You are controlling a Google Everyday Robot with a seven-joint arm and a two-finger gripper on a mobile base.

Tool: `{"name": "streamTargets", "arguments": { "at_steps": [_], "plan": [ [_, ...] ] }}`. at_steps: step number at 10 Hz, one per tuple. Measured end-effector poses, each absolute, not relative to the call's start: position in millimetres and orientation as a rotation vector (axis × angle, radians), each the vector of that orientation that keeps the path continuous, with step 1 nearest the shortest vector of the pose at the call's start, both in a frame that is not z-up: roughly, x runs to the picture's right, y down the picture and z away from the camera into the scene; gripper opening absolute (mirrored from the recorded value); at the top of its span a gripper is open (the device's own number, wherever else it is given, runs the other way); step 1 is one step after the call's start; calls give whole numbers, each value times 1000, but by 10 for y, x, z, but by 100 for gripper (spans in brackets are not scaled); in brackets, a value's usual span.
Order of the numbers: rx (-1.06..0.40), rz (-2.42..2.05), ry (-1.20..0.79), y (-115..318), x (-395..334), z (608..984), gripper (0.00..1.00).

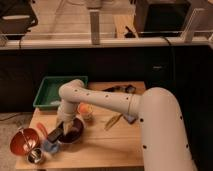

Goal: Wipe purple bowl with eraser

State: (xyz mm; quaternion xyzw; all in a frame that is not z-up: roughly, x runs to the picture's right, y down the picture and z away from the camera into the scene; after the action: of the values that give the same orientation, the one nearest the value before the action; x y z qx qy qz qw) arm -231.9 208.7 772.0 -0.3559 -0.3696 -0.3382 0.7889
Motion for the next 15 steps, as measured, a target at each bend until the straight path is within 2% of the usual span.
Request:
{"name": "streamTargets", "arguments": {
  "at_steps": [10, 15],
  "plan": [
    [-870, -651, -779, 2332, -1861, 7749, 0],
    [-842, -647, -782, 2182, -1802, 7758, 0]
  ]
}}
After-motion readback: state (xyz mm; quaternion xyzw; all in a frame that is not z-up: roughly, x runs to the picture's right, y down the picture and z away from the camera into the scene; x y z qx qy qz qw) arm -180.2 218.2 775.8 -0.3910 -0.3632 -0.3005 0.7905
